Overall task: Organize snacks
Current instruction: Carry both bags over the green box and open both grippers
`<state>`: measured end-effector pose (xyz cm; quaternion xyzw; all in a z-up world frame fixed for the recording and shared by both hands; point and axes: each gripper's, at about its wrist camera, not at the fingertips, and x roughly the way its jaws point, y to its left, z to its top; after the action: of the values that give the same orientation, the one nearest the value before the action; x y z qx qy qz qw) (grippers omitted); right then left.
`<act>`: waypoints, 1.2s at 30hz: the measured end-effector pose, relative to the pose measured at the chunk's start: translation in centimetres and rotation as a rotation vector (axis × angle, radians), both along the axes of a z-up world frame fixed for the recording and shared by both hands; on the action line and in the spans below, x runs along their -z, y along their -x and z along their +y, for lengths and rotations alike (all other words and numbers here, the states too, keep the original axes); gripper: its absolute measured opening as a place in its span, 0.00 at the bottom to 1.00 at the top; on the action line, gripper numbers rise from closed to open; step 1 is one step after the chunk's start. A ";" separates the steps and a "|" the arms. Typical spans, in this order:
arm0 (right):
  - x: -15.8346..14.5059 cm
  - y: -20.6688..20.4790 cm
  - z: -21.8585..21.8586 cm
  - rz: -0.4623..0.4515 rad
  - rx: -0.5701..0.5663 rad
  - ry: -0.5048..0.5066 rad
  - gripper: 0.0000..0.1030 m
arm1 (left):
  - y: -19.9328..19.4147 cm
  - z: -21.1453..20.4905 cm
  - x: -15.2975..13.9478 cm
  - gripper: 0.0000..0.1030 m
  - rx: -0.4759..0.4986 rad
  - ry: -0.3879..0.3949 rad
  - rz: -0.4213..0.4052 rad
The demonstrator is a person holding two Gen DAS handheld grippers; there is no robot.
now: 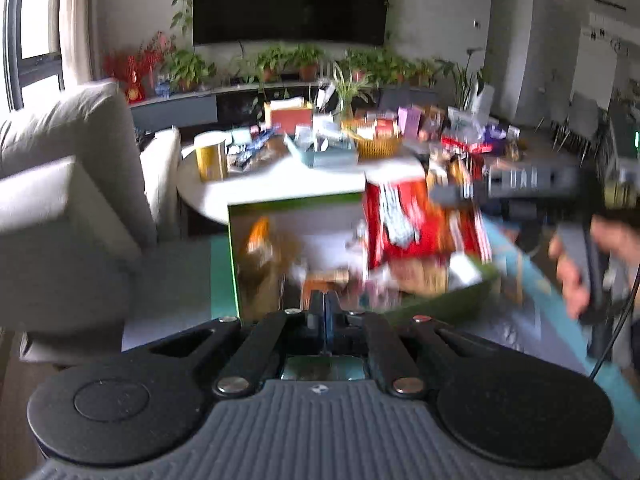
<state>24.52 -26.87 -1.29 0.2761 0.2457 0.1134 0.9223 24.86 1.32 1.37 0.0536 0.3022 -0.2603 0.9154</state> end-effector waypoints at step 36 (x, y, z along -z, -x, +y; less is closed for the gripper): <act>-0.6 6.1 -0.8 -0.038 -0.009 0.176 0.40 | -0.8 -1.3 -0.1 0.50 0.284 -0.145 -0.068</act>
<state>18.43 -27.66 -0.67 0.1909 0.2382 0.1008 0.9469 25.64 0.02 1.51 0.1704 0.2784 -0.3625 0.8729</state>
